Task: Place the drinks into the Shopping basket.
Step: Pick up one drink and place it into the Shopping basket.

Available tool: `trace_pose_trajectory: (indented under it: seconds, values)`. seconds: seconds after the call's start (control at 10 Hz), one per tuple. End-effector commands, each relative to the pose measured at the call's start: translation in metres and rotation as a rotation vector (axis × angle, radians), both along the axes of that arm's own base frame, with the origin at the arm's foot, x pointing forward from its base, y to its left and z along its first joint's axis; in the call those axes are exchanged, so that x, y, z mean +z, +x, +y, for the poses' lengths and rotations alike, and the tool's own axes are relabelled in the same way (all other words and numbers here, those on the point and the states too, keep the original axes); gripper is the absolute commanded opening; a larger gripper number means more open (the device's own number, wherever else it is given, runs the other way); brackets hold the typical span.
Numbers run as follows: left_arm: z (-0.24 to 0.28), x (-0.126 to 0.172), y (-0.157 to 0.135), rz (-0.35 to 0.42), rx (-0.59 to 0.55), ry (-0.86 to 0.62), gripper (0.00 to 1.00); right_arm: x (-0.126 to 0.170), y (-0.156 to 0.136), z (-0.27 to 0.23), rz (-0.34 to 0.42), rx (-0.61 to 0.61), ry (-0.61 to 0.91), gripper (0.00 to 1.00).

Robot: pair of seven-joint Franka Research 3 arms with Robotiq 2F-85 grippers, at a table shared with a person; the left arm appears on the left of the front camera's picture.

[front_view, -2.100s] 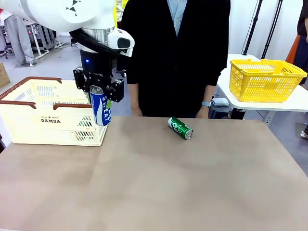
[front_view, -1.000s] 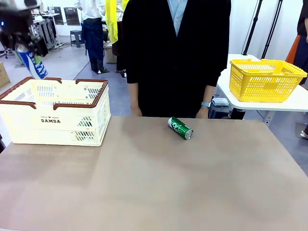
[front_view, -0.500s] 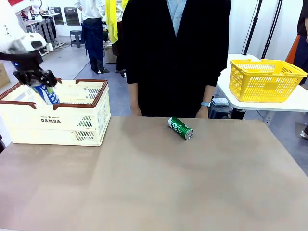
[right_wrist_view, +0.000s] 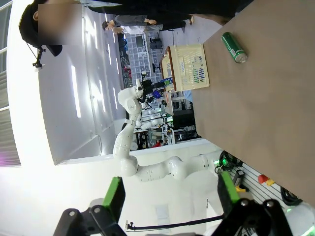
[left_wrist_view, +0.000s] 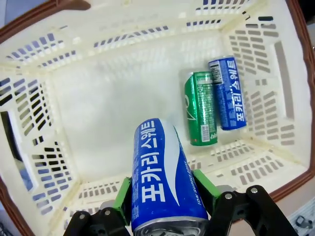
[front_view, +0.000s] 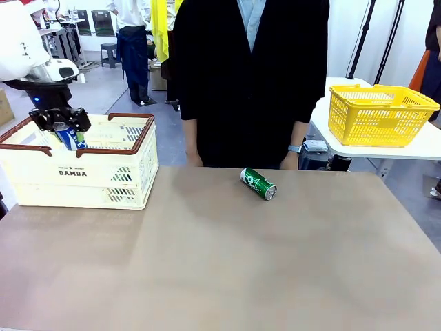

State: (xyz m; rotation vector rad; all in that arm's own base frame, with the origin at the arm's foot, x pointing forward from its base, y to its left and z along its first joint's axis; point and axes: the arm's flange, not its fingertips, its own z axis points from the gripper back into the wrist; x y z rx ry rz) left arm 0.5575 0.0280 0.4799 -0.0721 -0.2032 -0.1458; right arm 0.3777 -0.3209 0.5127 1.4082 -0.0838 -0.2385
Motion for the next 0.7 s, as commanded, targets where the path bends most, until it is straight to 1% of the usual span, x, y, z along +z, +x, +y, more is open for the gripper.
trace_pose_trajectory:
  seconds: [0.0,0.1,0.2,0.3,0.6]
  values:
    - [-0.004,0.001,0.000,0.006,0.007,-0.003,0.00,0.002,-0.001,0.003,0.010,-0.003,-0.010,1.00]
    - [-0.010,-0.005,0.023,0.062,-0.060,0.031,0.00,0.002,-0.001,0.003,0.010,-0.003,-0.010,1.00]
    - [-0.008,-0.011,0.044,0.089,-0.062,0.024,0.00,0.002,-0.001,0.003,0.010,-0.003,-0.010,1.00]
    - [-0.005,-0.017,0.056,0.097,-0.027,0.023,0.00,0.002,-0.001,0.003,0.010,-0.003,-0.010,1.00]
    - [-0.001,-0.046,0.073,0.182,0.048,0.062,0.00,0.002,-0.001,0.003,0.010,-0.003,-0.010,1.00]
